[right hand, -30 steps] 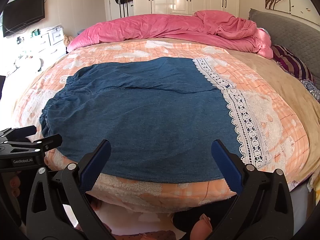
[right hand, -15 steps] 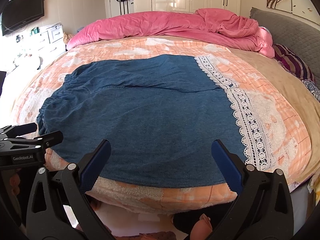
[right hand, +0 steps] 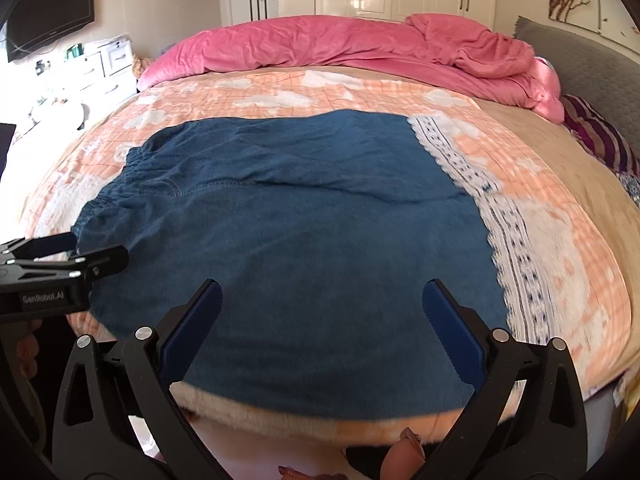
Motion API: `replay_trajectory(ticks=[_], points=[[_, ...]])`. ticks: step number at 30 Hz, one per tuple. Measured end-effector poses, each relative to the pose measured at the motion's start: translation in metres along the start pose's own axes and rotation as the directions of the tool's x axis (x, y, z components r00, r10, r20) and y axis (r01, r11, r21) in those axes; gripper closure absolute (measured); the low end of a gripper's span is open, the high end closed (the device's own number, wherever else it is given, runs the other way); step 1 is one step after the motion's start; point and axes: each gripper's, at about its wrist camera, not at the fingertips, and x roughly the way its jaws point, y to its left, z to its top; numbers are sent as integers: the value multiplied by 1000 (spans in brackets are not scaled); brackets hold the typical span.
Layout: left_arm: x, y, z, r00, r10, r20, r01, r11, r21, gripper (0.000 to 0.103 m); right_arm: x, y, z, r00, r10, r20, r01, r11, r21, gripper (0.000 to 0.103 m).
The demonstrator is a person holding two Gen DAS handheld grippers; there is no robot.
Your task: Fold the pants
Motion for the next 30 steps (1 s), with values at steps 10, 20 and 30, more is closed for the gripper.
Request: replay_trajectory(ticks=[10,20,30], points=[[24,41,67,999,34,34,-32,998,-62,4,39,22,57,999,51,-4,-51,995,-81,8],[76,77,133,997,79,-3,-79,994,-76,4,83,44,107,999,49,-10,-50,984,-173,8],[148,121,154,995,-88,-57,78,984,-157,6,175,58,166,985,80,-155,-124,944,-304,8]])
